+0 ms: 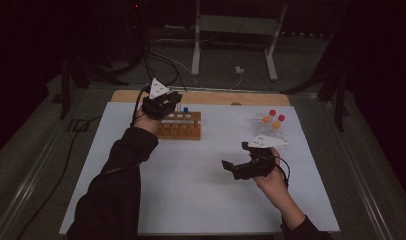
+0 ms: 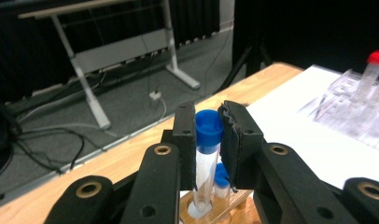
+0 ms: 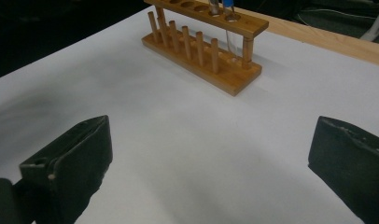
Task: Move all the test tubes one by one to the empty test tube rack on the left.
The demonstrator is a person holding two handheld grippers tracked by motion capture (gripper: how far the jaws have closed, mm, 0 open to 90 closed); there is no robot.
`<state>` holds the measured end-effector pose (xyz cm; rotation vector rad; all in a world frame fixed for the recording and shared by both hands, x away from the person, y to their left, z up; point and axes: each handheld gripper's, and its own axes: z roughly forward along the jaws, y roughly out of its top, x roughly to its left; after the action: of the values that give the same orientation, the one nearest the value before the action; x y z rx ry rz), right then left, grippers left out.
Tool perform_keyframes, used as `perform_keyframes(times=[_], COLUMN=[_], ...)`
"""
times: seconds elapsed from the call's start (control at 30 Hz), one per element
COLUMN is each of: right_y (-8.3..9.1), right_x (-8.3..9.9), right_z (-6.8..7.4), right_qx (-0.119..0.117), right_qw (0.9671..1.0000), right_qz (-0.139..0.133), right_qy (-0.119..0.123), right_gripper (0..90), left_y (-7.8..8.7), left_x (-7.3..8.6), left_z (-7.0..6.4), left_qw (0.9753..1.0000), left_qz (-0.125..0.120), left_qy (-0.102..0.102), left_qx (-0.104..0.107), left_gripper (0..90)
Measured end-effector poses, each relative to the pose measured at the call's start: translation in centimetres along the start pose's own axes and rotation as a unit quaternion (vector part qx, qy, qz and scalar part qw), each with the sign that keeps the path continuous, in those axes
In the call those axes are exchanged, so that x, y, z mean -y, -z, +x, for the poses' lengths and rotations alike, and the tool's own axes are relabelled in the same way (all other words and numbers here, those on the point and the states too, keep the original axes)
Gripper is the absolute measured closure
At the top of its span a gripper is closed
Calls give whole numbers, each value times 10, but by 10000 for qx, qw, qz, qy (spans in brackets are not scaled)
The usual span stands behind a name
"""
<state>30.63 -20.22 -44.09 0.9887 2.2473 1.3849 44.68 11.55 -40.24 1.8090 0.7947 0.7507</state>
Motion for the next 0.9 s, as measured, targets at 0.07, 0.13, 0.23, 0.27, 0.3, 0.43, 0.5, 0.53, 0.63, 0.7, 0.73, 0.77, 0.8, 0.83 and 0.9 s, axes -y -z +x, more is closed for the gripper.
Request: perform_keyframes(times=[0.07, 0.13, 0.23, 0.27, 0.3, 0.43, 0.5, 0.53, 0.63, 0.7, 0.73, 0.77, 0.8, 0.83, 0.9], right_y=[0, 0, 0, 0, 0, 1, 1, 2, 2, 3, 3, 3, 3, 4, 5], right_x=[0, 0, 0, 0, 0, 0, 0, -1, -1, -1, -1, -1, -1, -2, -2], right_z=[0, 0, 0, 0, 0, -1, -2, -2, -2, -2, -2, -2, -2, -2, -3], right_qx=[8, 3, 0, -1, -5, -17, -7, -15, -4, -21, -17, -24, -34, -26, -27], right_qw=[10000, 10000, 10000, 10000, 10000, 10000, 10000, 10000, 10000, 10000, 10000, 10000, 10000, 10000, 10000], right_qz=[-2, -1, -5, -10, -13, -24, -35, -35, -38, -43, -43, -51, -46, -42, -58], right_qy=[12, 32, 29, 27, 25, 10, 9, 0, -1, -8, -5, -16, -15, -9, -6], right_gripper=[0, 0, 0, 0, 0, 0, 0, 0, 0, 0, 0, 0, 0, 0, 0], left_y=[-4, -9, -16, -18, -20, -27, -29, -30, -32, -32, -32, -32, -32, -31, -30], left_x=[5, 11, 19, 22, 25, 33, 36, 37, 40, 41, 41, 41, 41, 41, 41], left_z=[1, 2, 2, 2, 2, 0, 0, -1, -1, -1, 0, 1, 1, 1, 2], left_qw=[9999, 9997, 9992, 9990, 9988, 9980, 9976, 9976, 9974, 9972, 9970, 9970, 9969, 9967, 9966], left_qz=[52, 144, 292, 322, 387, 535, 575, 610, 609, 623, 631, 641, 641, 651, 667], left_qy=[109, 193, 261, 296, 296, 334, 382, 335, 370, 401, 422, 430, 446, 466, 486], left_qx=[29, 62, 77, 87, 84, 84, 101, 65, 91, 123, 115, 106, 113, 96, 86], left_gripper=[775, 775, 775, 775, 775, 774, 774, 774, 774, 773, 772, 772, 771, 769, 760])
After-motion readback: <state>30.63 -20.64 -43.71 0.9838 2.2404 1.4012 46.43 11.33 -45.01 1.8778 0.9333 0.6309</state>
